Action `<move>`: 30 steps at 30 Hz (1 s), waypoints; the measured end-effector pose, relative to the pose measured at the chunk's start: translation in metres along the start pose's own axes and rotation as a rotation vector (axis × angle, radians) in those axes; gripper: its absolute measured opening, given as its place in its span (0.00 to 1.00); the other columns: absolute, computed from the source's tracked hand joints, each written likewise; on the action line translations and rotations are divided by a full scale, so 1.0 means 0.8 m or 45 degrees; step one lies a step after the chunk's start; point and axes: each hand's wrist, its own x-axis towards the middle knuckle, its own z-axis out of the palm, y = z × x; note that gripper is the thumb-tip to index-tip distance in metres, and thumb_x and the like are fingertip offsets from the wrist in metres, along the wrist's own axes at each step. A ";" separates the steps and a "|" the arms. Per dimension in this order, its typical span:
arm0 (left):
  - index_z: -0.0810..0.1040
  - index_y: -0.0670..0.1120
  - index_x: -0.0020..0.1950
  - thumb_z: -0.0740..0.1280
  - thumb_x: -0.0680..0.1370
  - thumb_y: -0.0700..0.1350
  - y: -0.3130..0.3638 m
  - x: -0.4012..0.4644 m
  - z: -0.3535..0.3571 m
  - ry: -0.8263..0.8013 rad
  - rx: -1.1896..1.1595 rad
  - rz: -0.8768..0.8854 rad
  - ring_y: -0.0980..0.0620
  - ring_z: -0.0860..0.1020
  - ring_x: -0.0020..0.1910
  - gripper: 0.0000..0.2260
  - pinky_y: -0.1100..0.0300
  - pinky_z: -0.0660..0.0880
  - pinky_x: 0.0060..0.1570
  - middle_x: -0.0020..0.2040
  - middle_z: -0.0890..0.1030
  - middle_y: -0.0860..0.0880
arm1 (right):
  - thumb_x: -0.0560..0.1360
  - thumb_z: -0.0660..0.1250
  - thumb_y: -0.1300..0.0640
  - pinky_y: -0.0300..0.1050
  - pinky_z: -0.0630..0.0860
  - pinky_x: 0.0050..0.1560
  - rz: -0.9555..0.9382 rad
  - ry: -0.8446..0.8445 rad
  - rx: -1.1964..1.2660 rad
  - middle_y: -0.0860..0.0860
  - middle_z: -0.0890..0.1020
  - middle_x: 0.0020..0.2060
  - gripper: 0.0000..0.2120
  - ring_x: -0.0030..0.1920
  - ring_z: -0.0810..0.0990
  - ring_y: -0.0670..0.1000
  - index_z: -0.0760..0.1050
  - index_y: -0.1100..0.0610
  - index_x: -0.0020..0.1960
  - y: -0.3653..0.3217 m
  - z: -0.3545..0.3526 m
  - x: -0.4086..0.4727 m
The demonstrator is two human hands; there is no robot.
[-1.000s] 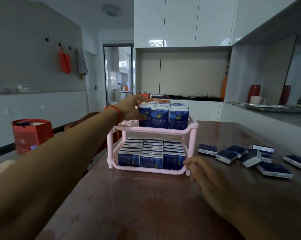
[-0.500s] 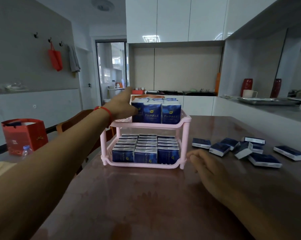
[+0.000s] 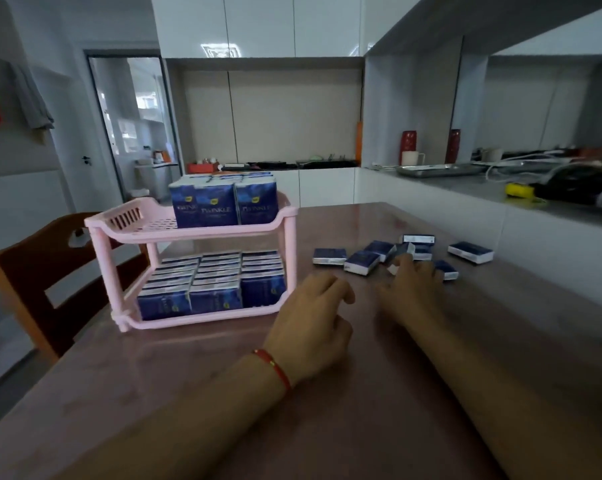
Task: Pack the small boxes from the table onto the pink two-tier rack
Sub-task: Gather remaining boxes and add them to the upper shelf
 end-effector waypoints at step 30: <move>0.77 0.53 0.58 0.70 0.72 0.39 -0.024 -0.009 0.010 -0.044 -0.148 -0.162 0.59 0.68 0.54 0.17 0.63 0.70 0.58 0.52 0.71 0.59 | 0.81 0.60 0.45 0.55 0.54 0.64 -0.496 0.161 -0.280 0.49 0.84 0.52 0.12 0.59 0.78 0.54 0.80 0.44 0.58 0.045 0.000 0.079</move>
